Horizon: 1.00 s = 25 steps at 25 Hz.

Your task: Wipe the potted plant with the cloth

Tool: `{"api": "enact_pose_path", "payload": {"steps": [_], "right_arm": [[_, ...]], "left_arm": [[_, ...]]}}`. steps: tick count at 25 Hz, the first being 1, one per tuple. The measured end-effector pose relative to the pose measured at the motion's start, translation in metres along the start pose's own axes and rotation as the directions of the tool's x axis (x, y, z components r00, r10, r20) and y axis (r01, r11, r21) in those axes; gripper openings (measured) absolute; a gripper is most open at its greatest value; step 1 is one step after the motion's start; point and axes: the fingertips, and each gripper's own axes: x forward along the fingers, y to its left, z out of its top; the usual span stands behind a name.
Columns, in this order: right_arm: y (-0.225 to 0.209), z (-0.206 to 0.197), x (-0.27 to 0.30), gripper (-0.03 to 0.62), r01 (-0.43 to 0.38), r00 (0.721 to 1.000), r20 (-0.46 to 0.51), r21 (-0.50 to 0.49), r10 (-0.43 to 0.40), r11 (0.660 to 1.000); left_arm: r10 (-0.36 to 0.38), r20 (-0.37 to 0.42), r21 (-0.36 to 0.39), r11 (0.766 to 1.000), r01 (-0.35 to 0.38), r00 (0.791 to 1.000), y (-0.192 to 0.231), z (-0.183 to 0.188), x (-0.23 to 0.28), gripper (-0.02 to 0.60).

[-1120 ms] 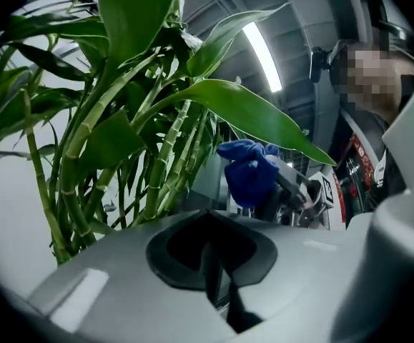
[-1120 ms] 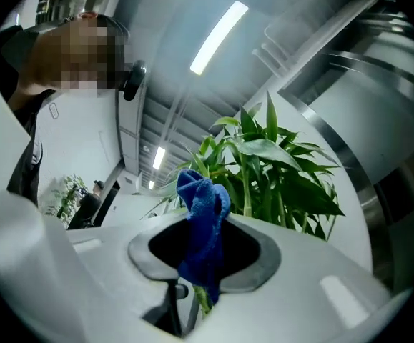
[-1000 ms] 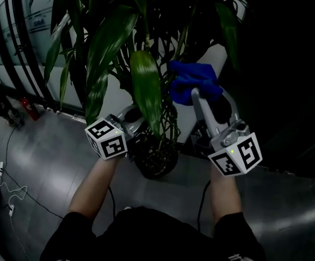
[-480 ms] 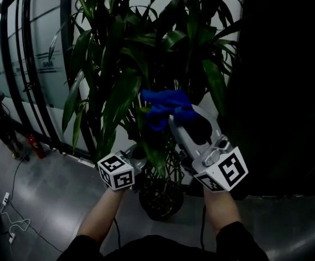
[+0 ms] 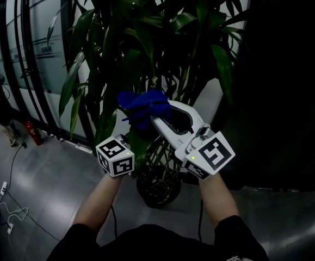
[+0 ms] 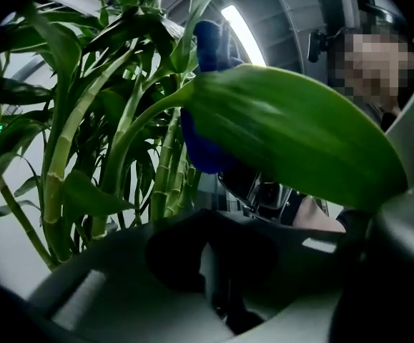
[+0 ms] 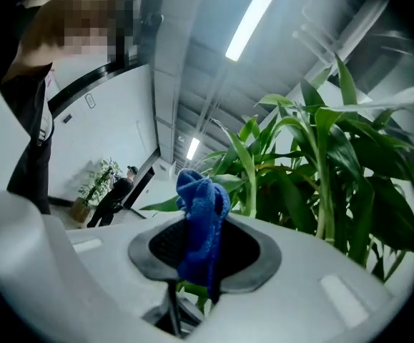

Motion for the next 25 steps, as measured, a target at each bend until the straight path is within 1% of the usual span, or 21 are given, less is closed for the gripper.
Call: {"api": "enact_pose_path", "payload": {"steps": [2, 4, 7, 13, 15, 17, 22, 25], "right_arm": [[0.010, -0.004, 0.000, 0.109, -0.012, 0.999, -0.043, -0.035, 0.010, 0.999], [0.019, -0.007, -0.002, 0.109, -0.025, 0.997, -0.074, -0.056, 0.021, 0.998], [0.032, -0.013, -0.009, 0.109, -0.047, 0.994, -0.103, -0.071, 0.040, 0.996], [0.055, -0.029, -0.024, 0.109, -0.071, 0.989, -0.130, -0.035, 0.066, 0.997], [0.061, -0.036, -0.029, 0.109, -0.076, 0.986, -0.149, -0.028, 0.071, 0.997], [0.066, -0.043, -0.033, 0.109, -0.074, 0.984, -0.163, -0.020, 0.069, 0.997], [0.071, -0.052, -0.042, 0.109, -0.065, 0.982, -0.176, 0.012, 0.066, 0.998], [0.072, -0.055, -0.046, 0.109, -0.062, 0.982, -0.178, 0.032, 0.066, 0.998]], "left_arm": [[0.014, -0.027, 0.045, 0.999, -0.013, 1.000, -0.002, -0.002, 0.000, 0.006], [0.013, -0.049, 0.080, 0.997, -0.009, 0.999, -0.006, -0.004, 0.001, 0.006], [-0.005, -0.059, 0.098, 0.995, 0.011, 0.998, -0.015, -0.007, 0.003, 0.006], [-0.009, -0.119, 0.164, 0.986, 0.029, 0.993, -0.026, -0.021, -0.001, 0.006], [-0.005, -0.145, 0.160, 0.987, 0.028, 0.989, -0.027, -0.031, -0.003, 0.006], [-0.002, -0.161, 0.139, 0.990, 0.025, 0.987, -0.028, -0.042, -0.005, 0.006], [-0.048, -0.205, 0.149, 0.986, 0.080, 0.978, -0.039, -0.070, -0.006, 0.006], [-0.051, -0.217, 0.145, 0.986, 0.083, 0.975, -0.041, -0.078, -0.008, 0.006]]}}
